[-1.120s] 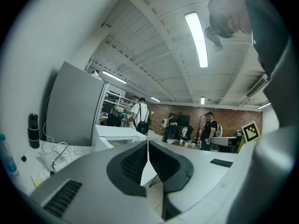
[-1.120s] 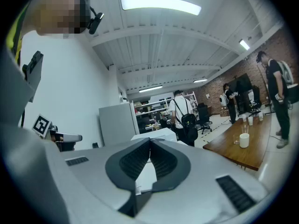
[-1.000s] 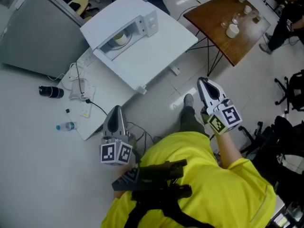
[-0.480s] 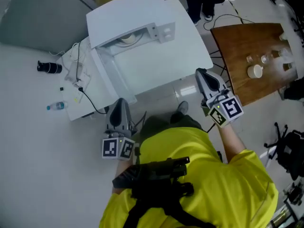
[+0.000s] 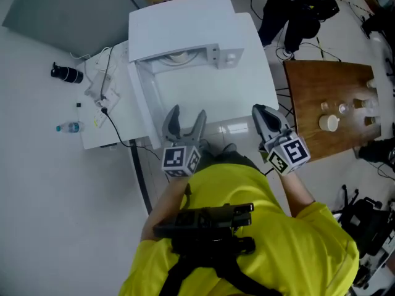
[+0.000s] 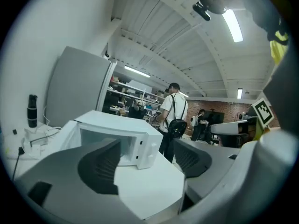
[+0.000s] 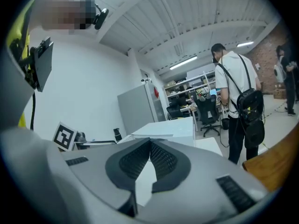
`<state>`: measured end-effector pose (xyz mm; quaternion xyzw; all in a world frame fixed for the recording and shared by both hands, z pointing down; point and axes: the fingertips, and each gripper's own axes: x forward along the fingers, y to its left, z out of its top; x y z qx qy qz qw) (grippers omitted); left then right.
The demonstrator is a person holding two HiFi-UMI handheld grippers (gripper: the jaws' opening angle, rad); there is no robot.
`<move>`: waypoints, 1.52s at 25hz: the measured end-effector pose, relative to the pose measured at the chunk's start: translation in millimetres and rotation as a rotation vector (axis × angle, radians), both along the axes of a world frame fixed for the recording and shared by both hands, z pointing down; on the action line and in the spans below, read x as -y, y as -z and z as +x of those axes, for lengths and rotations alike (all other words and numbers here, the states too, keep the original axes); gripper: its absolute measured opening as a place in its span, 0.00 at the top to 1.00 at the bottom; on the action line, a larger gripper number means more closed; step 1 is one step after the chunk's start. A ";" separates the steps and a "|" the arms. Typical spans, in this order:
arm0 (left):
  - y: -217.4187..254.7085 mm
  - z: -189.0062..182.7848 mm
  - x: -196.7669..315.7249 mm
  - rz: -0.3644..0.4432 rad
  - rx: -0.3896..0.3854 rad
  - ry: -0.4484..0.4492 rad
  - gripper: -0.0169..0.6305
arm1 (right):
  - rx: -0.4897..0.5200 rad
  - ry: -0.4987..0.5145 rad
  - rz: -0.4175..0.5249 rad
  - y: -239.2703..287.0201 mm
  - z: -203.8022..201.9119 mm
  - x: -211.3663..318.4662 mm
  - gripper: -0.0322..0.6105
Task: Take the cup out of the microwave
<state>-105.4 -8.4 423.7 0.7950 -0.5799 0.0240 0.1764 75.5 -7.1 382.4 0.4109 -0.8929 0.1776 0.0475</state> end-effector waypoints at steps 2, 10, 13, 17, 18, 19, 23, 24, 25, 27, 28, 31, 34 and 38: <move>-19.8 14.0 21.7 0.001 0.014 -0.020 0.29 | 0.000 -0.021 -0.013 -7.4 9.7 5.4 0.94; -144.2 -34.0 184.1 -0.027 0.116 0.187 0.06 | 0.083 0.069 -0.148 -85.4 13.8 35.9 0.94; -192.1 -56.8 238.7 -0.077 0.165 0.236 0.06 | 0.067 0.093 -0.183 -109.4 25.8 61.3 0.94; -221.3 -71.8 284.6 -0.116 0.197 0.261 0.09 | 0.062 0.088 -0.233 -134.4 31.6 74.5 0.94; -228.6 -76.5 291.9 -0.129 0.194 0.274 0.09 | 0.052 0.107 -0.243 -140.2 29.8 73.9 0.94; -236.3 -81.3 298.0 -0.142 0.187 0.286 0.09 | 0.043 0.126 -0.251 -144.8 27.3 72.5 0.94; -250.5 -86.4 313.2 -0.154 0.178 0.268 0.24 | 0.028 0.148 -0.269 -152.5 18.2 66.9 0.94; -251.3 -84.8 315.6 -0.150 0.190 0.261 0.29 | 0.027 0.140 -0.269 -153.0 16.8 65.9 0.94; -252.0 -84.7 317.1 -0.148 0.203 0.263 0.30 | 0.028 0.133 -0.265 -153.0 14.8 64.4 0.94; -252.5 -87.8 317.1 -0.148 0.217 0.277 0.31 | 0.023 0.131 -0.248 -152.6 10.4 59.8 0.94; -252.3 -89.3 315.7 -0.149 0.219 0.280 0.31 | 0.019 0.133 -0.245 -153.4 8.9 56.9 0.94; -247.1 -92.3 305.4 -0.139 0.216 0.282 0.31 | 0.028 0.123 -0.261 -157.5 7.8 50.2 0.94; -233.6 -89.3 282.1 -0.108 0.208 0.273 0.32 | 0.038 0.095 -0.264 -157.7 12.1 48.9 0.94; -208.9 -72.4 233.5 -0.070 0.191 0.239 0.32 | 0.047 0.061 -0.263 -154.2 19.9 47.3 0.94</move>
